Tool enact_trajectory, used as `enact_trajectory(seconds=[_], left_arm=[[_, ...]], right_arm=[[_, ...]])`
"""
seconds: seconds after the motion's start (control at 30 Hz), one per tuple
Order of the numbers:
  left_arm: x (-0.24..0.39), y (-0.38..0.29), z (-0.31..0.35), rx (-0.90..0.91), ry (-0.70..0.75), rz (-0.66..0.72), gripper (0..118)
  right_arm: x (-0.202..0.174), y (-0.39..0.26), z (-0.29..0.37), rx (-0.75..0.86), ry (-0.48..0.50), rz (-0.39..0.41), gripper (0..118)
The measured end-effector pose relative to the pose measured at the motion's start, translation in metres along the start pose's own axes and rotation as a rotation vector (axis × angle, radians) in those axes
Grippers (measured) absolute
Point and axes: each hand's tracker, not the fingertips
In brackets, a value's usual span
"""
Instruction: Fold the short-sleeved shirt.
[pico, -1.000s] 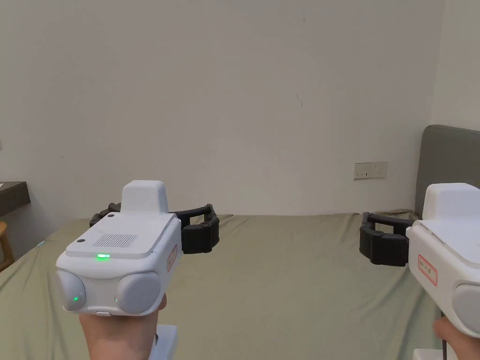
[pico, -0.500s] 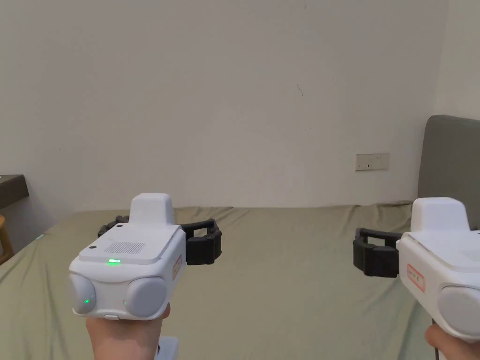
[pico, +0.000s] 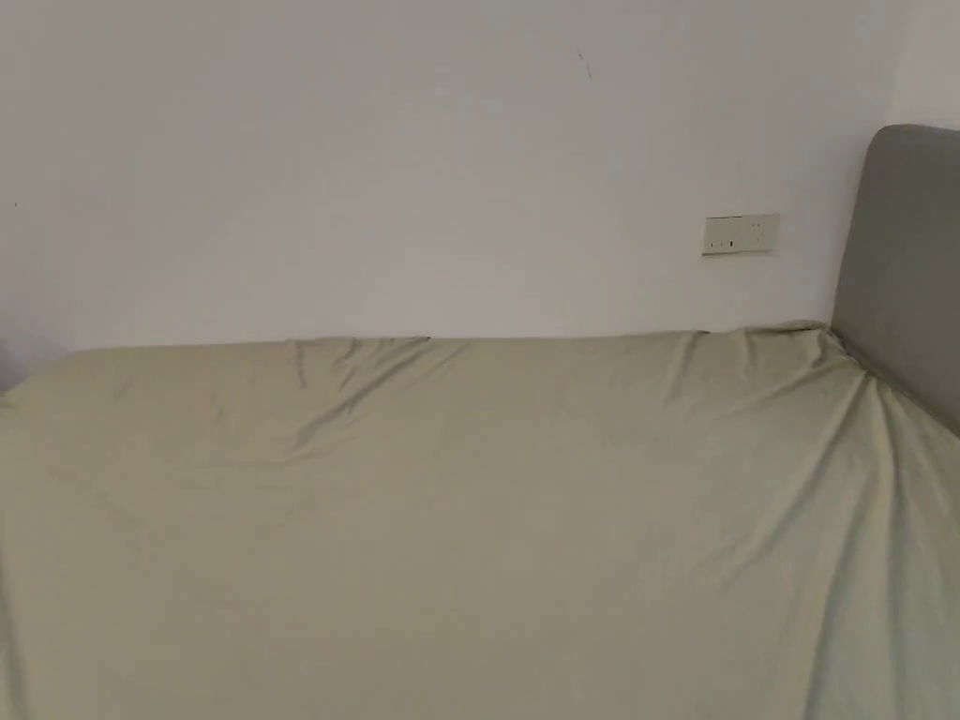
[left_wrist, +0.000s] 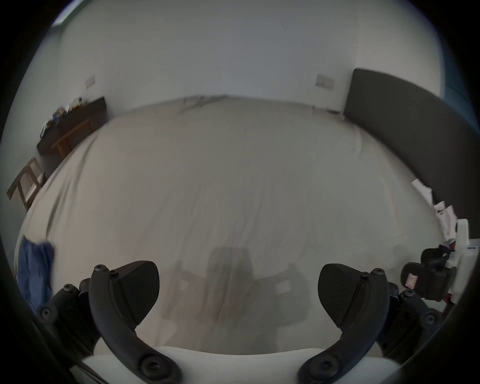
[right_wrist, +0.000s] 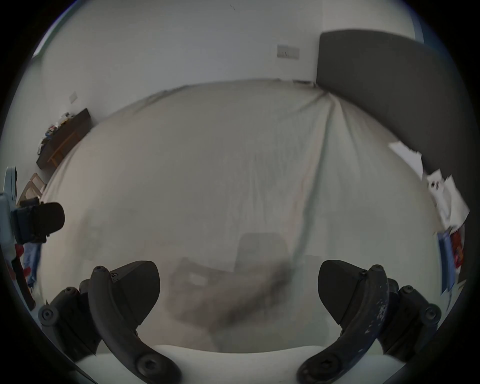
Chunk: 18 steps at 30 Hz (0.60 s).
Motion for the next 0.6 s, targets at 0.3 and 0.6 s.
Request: enact_trajectory(seconds=[0.3, 0.6], left_arm=[[0.0, -0.045, -0.023, -0.026, 0.066, 0.017, 118], [0.001, -0.038, -0.018, -0.019, 0.071, 0.014, 118]], right_arm=[[-0.001, -0.017, -0.013, 0.036, -0.032, 0.04, 118], [-0.008, -0.019, -0.014, 0.04, -0.06, 0.027, 118]])
